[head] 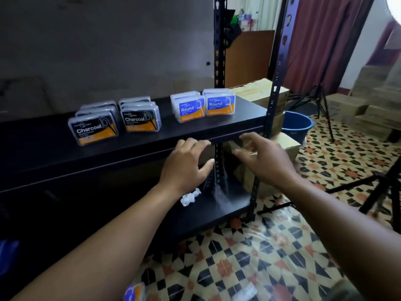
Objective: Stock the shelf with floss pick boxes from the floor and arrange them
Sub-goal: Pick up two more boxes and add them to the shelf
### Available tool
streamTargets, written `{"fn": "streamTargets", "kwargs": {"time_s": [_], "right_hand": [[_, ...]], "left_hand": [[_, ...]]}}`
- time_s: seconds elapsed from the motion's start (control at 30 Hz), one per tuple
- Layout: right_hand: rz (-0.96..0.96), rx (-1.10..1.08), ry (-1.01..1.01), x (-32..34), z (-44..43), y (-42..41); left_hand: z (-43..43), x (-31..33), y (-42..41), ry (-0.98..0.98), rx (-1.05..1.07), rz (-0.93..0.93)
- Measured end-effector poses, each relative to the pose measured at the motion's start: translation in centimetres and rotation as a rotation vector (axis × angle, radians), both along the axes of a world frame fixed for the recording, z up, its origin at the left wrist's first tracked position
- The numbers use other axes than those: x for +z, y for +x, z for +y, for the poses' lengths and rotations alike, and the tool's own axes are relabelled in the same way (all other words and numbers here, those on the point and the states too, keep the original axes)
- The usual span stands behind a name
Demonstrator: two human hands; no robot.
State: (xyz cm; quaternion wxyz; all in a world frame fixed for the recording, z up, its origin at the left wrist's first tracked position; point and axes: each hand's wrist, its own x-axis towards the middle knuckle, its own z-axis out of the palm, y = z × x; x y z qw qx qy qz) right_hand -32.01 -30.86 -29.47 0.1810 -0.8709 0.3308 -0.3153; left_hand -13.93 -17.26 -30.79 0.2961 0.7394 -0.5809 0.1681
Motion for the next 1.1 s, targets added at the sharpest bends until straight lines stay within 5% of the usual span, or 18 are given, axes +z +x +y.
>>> {"fn": "streamTargets", "kwargs": {"time_s": [0.17,0.33,0.7,1.1], "right_hand": [[0.44,0.182,0.375,-5.0,2.2,-2.9],[0.67,0.276,0.418,-7.4,3.9,-3.8],[0.957,0.321,0.457,-18.8,5.6,-6.2],[1.038,0.294,0.45,-31.1,5.7,-7.9]], "left_hand": [[3.3,-3.7,-0.7,0.612,-0.152,0.404],[4.8,-7.2,-0.8,0.932,-0.153,0.424],[4.8,-18.7,-2.8,1.189,-0.22,0.258],[4.8,-29.0,-5.9,1.282,-0.32,0.321]]}}
